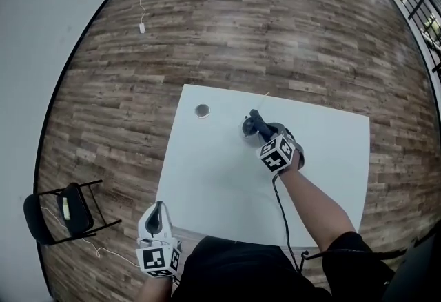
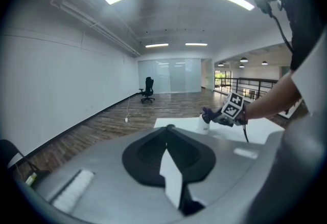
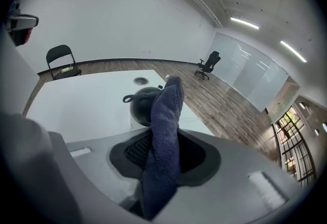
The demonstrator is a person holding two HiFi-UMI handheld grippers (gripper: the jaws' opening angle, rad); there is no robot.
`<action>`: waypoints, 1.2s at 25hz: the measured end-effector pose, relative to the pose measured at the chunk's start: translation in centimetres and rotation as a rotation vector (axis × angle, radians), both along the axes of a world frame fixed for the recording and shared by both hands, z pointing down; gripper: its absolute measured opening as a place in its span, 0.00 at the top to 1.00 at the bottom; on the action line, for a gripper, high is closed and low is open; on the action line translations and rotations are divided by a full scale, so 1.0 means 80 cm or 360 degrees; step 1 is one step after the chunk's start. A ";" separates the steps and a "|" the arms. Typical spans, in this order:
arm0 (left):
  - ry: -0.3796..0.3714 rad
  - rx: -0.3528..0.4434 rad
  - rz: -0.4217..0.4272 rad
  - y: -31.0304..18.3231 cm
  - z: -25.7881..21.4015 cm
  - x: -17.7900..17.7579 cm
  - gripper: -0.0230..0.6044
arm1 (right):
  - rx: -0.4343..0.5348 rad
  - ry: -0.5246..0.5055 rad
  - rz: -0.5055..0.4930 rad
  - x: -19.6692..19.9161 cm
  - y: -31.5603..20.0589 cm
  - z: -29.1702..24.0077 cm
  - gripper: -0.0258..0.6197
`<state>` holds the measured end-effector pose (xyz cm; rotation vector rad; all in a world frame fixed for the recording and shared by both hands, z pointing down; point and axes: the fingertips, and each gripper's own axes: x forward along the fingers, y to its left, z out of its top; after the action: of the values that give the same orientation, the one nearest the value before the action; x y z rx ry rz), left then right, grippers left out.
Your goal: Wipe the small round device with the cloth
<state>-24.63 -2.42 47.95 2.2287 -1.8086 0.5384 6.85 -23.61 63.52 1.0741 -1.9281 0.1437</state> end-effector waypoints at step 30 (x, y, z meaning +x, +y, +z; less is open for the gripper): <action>0.0021 0.0008 -0.0150 0.037 -0.001 -0.014 0.95 | -0.0308 0.0040 -0.0335 -0.081 0.055 0.044 0.78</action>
<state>-25.73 0.57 47.87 2.1319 -1.8991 0.5001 0.39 -19.17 67.01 0.7383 -1.9468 0.1940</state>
